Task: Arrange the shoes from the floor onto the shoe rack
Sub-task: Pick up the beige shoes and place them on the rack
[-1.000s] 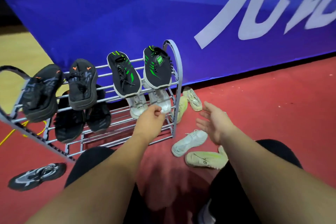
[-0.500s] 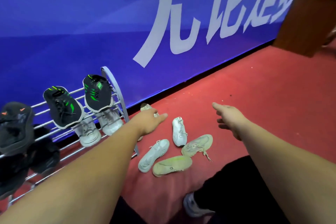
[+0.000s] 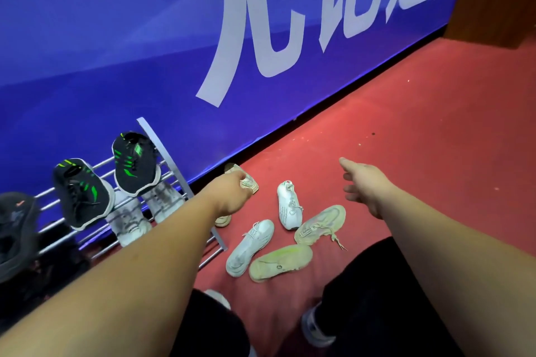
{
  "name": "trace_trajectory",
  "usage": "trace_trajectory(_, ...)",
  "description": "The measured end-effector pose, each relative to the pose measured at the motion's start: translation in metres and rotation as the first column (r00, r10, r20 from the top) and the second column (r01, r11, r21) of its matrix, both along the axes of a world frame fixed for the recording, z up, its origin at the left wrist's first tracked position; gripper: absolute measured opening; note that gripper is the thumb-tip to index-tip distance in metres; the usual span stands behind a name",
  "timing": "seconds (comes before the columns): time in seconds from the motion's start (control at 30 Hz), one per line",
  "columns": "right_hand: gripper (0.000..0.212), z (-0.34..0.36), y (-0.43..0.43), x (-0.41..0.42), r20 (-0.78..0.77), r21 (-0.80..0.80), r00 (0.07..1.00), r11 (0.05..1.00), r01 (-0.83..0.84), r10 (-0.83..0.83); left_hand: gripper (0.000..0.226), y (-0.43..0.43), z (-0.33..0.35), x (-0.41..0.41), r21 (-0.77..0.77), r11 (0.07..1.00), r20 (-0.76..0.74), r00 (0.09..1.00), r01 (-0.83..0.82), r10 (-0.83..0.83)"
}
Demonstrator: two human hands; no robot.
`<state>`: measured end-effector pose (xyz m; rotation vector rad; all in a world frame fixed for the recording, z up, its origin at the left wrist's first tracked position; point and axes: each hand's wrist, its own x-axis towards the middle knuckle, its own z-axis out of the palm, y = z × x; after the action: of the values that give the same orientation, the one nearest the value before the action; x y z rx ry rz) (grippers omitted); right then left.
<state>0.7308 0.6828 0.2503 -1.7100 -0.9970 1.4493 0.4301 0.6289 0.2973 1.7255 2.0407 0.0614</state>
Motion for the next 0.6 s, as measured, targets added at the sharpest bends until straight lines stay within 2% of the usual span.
trace_trajectory(0.3,0.040,-0.049,0.051,-0.040,-0.014,-0.170,0.995,0.980,-0.103,0.102,0.062,0.048,-0.085,-0.018,-0.182,0.983,-0.035,0.999,-0.005,-0.001)
trace_trajectory(0.4,0.051,-0.073,0.079,-0.056,-0.029,-0.226,0.994,0.968,-0.108,0.104,0.064,0.072,-0.115,-0.021,-0.235,0.972,-0.031,1.000,-0.009,0.002)
trace_trajectory(0.6,0.051,-0.135,0.133,-0.089,0.005,-0.308,0.991,0.943,-0.124,0.131,0.066,0.130,-0.175,-0.034,-0.296,0.954,-0.014,0.999,-0.043,0.040)
